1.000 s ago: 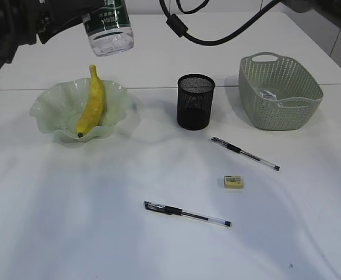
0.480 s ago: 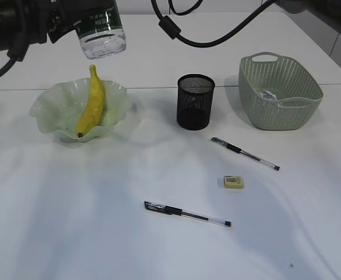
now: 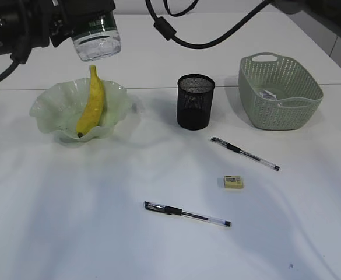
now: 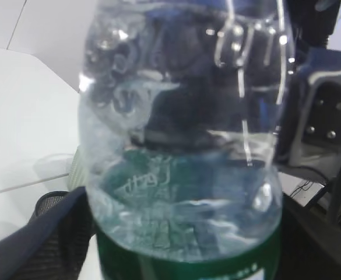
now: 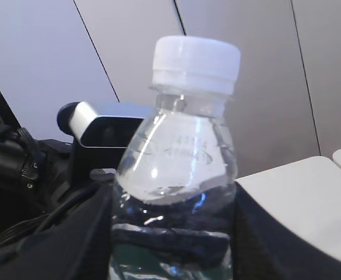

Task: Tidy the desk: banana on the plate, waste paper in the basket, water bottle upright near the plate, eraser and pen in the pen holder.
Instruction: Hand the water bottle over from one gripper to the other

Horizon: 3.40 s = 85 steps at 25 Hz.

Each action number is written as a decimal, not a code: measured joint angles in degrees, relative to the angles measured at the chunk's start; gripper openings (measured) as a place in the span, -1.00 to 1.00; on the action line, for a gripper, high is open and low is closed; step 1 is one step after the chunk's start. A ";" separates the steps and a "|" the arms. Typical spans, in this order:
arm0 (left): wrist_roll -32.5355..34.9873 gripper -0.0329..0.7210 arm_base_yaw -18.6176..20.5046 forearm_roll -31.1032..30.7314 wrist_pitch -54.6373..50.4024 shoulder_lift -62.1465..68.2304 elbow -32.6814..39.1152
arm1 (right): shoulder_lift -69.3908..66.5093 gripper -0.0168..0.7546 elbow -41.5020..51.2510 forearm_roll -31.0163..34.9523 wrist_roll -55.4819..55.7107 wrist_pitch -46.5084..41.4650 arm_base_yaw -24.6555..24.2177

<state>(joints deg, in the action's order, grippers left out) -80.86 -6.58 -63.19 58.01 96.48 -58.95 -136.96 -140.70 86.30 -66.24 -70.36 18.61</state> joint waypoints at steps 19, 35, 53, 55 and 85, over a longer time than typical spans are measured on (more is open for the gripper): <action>-0.22 0.76 0.00 -2.00 -0.21 0.10 -2.14 | 0.00 0.02 0.00 0.48 0.21 0.12 0.13; -0.34 0.49 0.00 -2.22 -0.44 0.10 -2.14 | 0.00 0.02 0.00 0.48 0.33 0.24 0.13; -1.00 0.20 0.00 -1.41 -0.44 0.10 -2.14 | 0.00 0.02 0.00 0.48 1.34 0.46 0.13; -1.00 0.20 0.00 -1.32 -0.44 0.10 -2.14 | 0.00 0.02 0.00 0.48 1.34 0.46 0.13; -1.36 0.18 -0.09 -1.05 -0.44 0.10 -2.14 | 0.00 0.02 0.00 0.48 3.01 0.48 0.13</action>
<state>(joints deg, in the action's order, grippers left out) -82.23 -6.67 -64.24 57.57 96.58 -61.09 -136.96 -140.70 86.78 -63.23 -69.88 18.73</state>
